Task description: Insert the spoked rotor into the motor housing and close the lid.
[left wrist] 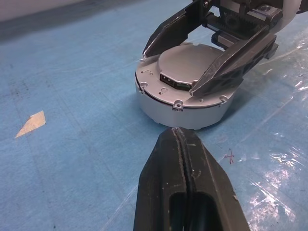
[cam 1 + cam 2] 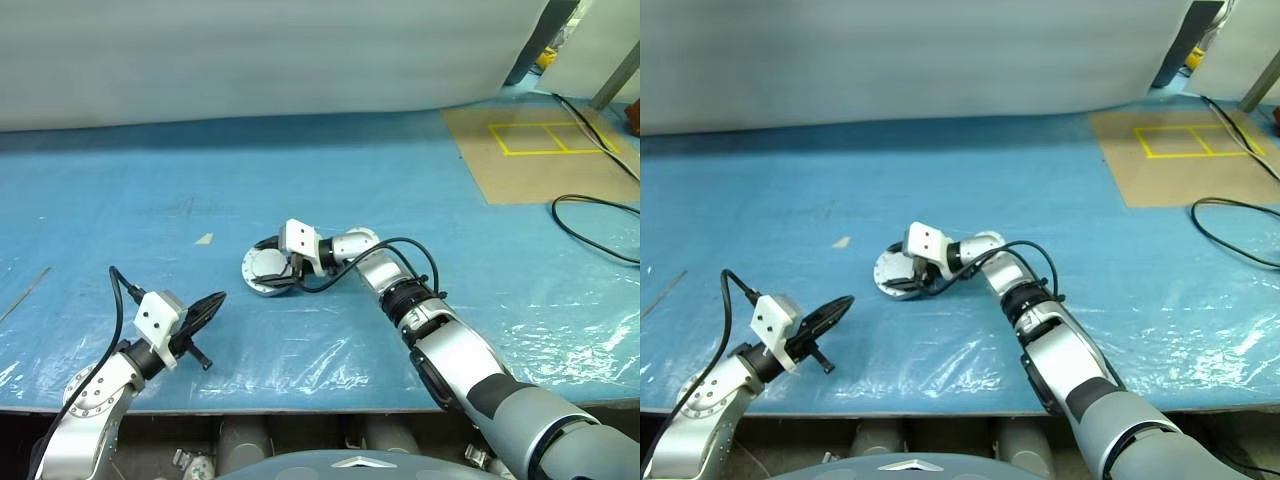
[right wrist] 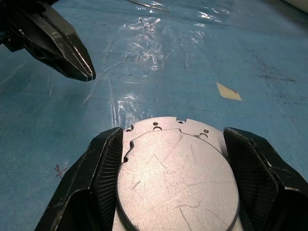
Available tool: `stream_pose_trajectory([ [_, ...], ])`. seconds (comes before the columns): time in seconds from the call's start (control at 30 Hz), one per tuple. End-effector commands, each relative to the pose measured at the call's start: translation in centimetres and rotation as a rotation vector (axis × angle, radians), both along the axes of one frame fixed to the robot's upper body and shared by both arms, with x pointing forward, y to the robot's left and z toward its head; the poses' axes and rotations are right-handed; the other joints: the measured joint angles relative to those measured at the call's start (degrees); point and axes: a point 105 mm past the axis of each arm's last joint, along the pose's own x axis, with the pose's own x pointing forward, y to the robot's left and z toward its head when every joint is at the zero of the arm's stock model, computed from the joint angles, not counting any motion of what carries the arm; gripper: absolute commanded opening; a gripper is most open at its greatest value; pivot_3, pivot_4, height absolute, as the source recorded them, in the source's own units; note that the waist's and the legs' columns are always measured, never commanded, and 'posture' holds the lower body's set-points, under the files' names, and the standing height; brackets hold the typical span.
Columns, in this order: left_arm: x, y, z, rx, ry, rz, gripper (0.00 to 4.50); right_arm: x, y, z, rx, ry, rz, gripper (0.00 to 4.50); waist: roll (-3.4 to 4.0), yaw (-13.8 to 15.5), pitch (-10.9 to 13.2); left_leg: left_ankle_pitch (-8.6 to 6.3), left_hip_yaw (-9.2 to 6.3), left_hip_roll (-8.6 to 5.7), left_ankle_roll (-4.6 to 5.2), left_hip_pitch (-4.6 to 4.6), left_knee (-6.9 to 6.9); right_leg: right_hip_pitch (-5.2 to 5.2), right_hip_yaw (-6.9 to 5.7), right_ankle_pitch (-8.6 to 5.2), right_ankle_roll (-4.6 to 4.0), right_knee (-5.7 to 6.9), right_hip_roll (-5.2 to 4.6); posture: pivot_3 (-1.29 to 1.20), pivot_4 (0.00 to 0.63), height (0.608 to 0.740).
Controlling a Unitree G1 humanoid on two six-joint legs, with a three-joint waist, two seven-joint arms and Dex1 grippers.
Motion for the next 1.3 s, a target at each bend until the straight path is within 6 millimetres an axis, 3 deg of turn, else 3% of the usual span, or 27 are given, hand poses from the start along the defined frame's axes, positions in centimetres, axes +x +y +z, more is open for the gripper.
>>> stream_pose_trajectory([
  [0.03,0.2,-0.4,1.2,0.002,-0.044,-0.019,0.0,-0.4,-2.1,-3.7,-0.12,0.104,-0.032,2.98,0.03,0.1,0.0,0.0,0.0,0.0,0.0,0.03,0.0,0.03,0.0,0.0,0.0,0.0,-0.01,0.0,0.15,0.74],
  [0.6,0.1,-0.9,1.2,-0.002,-0.04,-0.032,0.0,-1.0,-0.8,-2.4,-0.046,0.098,0.059,2.98,0.06,0.4,0.0,0.0,0.02,0.01,0.0,0.01,-0.04,-0.08,0.0,-0.01,-0.01,-0.08,-0.02,0.0,0.15,0.74],
  [0.97,0.2,-1.1,1.2,-0.006,-0.036,-0.036,0.0,-1.2,0.7,0.5,0.041,0.051,0.153,2.98,0.06,0.3,0.0,0.04,0.02,0.08,0.08,-0.55,-0.06,-0.58,-0.07,-0.01,-0.02,-0.14,0.05,0.0,0.15,0.74],
  [1.3,0.2,-1.2,1.1,-0.006,-0.033,-0.037,0.0,-0.9,0.9,0.6,-0.006,-0.021,0.158,2.98,0.06,0.2,0.0,0.11,0.03,0.1,0.19,-0.72,-0.04,-0.84,-0.08,-0.01,-0.03,-0.08,0.07,0.0,0.15,0.74],
])
